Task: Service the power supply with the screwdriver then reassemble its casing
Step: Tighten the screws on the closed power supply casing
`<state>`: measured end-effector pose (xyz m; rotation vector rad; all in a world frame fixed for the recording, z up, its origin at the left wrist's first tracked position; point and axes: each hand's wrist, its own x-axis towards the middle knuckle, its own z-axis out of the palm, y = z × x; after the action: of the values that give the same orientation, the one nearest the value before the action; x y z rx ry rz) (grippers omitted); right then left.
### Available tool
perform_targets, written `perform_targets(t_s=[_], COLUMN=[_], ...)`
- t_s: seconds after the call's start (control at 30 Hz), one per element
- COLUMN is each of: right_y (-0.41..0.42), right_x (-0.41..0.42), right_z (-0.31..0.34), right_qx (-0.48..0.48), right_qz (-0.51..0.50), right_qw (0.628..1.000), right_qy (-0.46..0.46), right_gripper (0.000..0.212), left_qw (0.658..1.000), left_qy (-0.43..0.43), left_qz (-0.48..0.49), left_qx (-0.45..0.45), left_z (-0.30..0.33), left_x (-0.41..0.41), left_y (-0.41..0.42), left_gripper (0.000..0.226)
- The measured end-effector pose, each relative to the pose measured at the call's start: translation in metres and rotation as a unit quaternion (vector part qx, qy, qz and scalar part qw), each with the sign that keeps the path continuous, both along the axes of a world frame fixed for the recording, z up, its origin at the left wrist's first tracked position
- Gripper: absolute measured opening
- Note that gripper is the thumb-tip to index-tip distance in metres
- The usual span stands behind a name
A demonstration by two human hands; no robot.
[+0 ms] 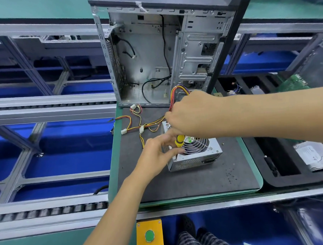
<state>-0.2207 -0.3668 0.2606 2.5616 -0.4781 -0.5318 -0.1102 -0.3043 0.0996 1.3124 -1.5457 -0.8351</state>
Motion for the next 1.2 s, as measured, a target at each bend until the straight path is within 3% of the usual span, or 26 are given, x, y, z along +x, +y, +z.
perform_targets(t_s=[0.03,0.1,0.23,0.33,0.43,0.57,0.67,0.73,0.8,0.9,1.03,1.07,1.2], right_y=[-0.002,0.001,0.003,0.005,0.005,0.000,-0.002,-0.003,-0.002,0.001,0.001,0.001,0.000], right_x=[-0.003,-0.007,-0.008,-0.008,-0.007,-0.008,-0.011,-0.013,-0.016,-0.019,-0.018,-0.017,-0.018], right_z=[0.001,0.009,0.016,0.008,0.001,0.005,0.009,0.008,0.005,0.002,0.002,0.005,0.008], right_qx=[0.038,0.087,0.021,-0.001,-0.005,0.087,0.081,0.035,-0.011,-0.017,0.055,0.078,0.058], right_qz=[-0.006,-0.011,0.002,-0.003,-0.021,-0.006,0.033,0.036,0.034,0.004,0.046,0.059,0.068], right_qw=[0.999,0.995,0.999,1.000,0.999,0.996,0.996,0.999,0.999,0.998,0.997,0.995,0.996], right_qy=[0.014,0.044,0.032,0.006,-0.044,0.012,0.022,-0.003,-0.020,-0.058,0.008,0.027,0.030], right_gripper=[0.028,0.026,0.027,0.052,0.053,0.022,0.018,0.031,0.057,0.060,0.030,0.031,0.012], left_qw=[1.000,1.000,0.999,0.999,1.000,0.999,0.999,0.999,0.998,0.999,0.999,0.999,0.998], left_qy=[0.012,0.012,-0.001,0.012,0.001,0.016,0.023,0.047,0.054,0.033,0.032,0.029,0.056], left_qz=[-0.001,-0.014,-0.043,-0.025,0.012,0.023,0.023,0.022,0.015,-0.007,-0.029,-0.032,-0.031], left_qx=[0.006,0.002,-0.015,-0.016,-0.028,-0.021,-0.018,0.001,0.014,0.010,0.008,0.008,0.017], left_z=[0.001,0.003,0.004,0.003,0.002,-0.002,-0.004,-0.007,-0.008,-0.006,-0.003,-0.004,-0.004], left_x=[0.000,0.002,0.001,-0.002,-0.005,0.000,0.000,-0.001,0.000,0.001,0.003,0.004,0.000], left_y=[0.000,-0.002,-0.002,-0.001,0.001,-0.001,0.001,0.002,0.002,0.003,0.003,0.003,0.005], left_gripper=[0.008,0.011,0.020,0.017,0.033,0.023,0.029,0.020,0.024,0.023,0.021,0.020,0.022])
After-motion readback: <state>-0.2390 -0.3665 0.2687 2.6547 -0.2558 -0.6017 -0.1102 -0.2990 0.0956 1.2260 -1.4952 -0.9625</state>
